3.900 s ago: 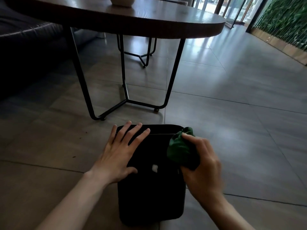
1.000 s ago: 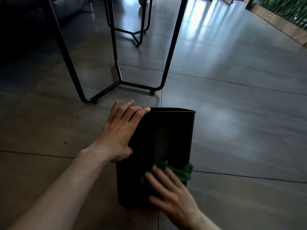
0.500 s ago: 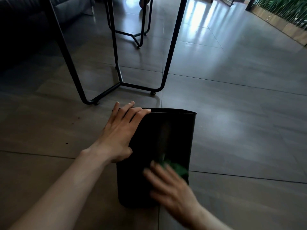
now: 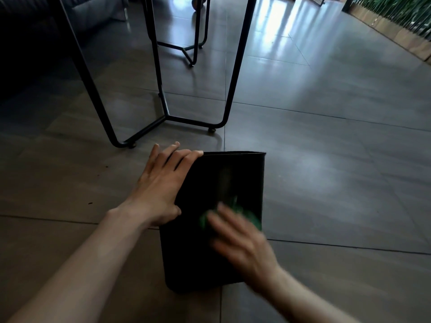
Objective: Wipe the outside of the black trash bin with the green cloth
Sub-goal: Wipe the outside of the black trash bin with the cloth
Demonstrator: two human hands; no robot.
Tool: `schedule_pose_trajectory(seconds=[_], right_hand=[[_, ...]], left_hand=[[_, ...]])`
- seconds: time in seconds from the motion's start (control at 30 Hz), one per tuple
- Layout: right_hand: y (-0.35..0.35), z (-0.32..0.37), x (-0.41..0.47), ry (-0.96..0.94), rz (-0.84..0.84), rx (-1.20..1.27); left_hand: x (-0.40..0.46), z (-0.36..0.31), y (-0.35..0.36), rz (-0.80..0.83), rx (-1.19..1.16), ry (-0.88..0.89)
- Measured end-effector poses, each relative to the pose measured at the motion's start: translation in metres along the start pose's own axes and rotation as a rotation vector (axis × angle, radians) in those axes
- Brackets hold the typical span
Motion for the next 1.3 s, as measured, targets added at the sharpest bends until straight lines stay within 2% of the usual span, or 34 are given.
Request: schedule_pose_trajectory(seconds=[0.03,0.13,0.2,0.23,0.27,0.37,0.4,0.43,0.5,0.57,0.63,0.7,0.77,0.83,0.9,0.93,0.97,1.03,1.17,1.23,1.3], right_hand=[[0.015,0.019,-0.032,-0.098,0.068,-0.064],[0.032,0.033,-0.085,-0.218,0.211,-0.335],[0.019,0.025,-0.067,-0.271,0.262,-0.207],[0.007,0.015,-0.045,-0.203,0.208,-0.09],[-0.008,-0.003,-0.017,-0.055,0.115,0.017],[-0.048,-0.066,0.059,0.423,-0.194,0.065],[-0.051,-0.074,0.07,0.486,-0.239,0.06],[-0.048,-0.07,0.07,0.462,-0.24,0.039],[-0.026,-0.044,0.038,0.236,-0.156,0.023],[0.005,0.0,-0.025,-0.072,0.056,-0.011],[0.03,0.03,-0.084,-0.321,0.293,-0.187],[0.031,0.03,-0.094,-0.385,0.378,-0.257],[0.008,0.015,-0.058,-0.252,0.212,-0.087],[-0.026,-0.025,0.003,0.102,-0.044,0.062],[-0.058,-0.067,0.058,0.416,-0.246,0.05],[-0.064,-0.077,0.073,0.506,-0.287,0.034],[-0.064,-0.078,0.077,0.514,-0.289,0.01],[-0.045,-0.053,0.049,0.322,-0.191,-0.025],[0.005,0.021,-0.065,-0.157,0.232,-0.103],[0.004,0.017,-0.068,-0.191,0.286,-0.12],[-0.017,-0.007,-0.025,-0.015,0.14,-0.044]], left_hand=[[0.0,0.001,0.001,0.003,0.0,0.002],[0.002,-0.004,0.004,0.002,-0.023,0.027],[0.002,-0.004,0.003,-0.003,-0.024,0.028],[0.002,-0.004,0.003,-0.003,-0.022,0.023],[0.002,-0.004,0.001,-0.002,-0.022,0.02],[0.001,-0.008,-0.003,-0.018,-0.051,0.023],[0.0,-0.008,-0.004,-0.019,-0.057,0.022],[-0.001,-0.008,-0.005,-0.015,-0.058,0.019],[-0.001,-0.006,-0.005,-0.008,-0.056,0.012],[0.0,-0.008,-0.003,0.003,-0.036,0.023],[0.001,-0.011,-0.002,0.0,-0.037,0.037],[0.002,-0.013,-0.002,-0.005,-0.044,0.046],[0.001,-0.012,-0.001,-0.01,-0.031,0.049],[0.001,-0.012,-0.001,-0.008,-0.026,0.056],[0.002,-0.013,-0.002,-0.015,-0.041,0.062],[0.002,-0.012,-0.003,-0.018,-0.056,0.056],[0.002,-0.011,-0.005,-0.017,-0.066,0.049],[0.002,-0.009,-0.005,-0.018,-0.063,0.034],[0.001,-0.013,-0.003,-0.011,-0.072,0.039],[0.002,-0.015,-0.003,-0.019,-0.078,0.042],[0.003,-0.014,-0.002,-0.015,-0.069,0.045]])
Point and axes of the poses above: each hand's wrist, its own x-axis towards the middle knuckle, its own y-axis out of the palm, z = x × y, the point moved 7 cm from there along x, towards the middle knuckle, and after that the axes turned 7 degrees about y, right-handed, at the moved point
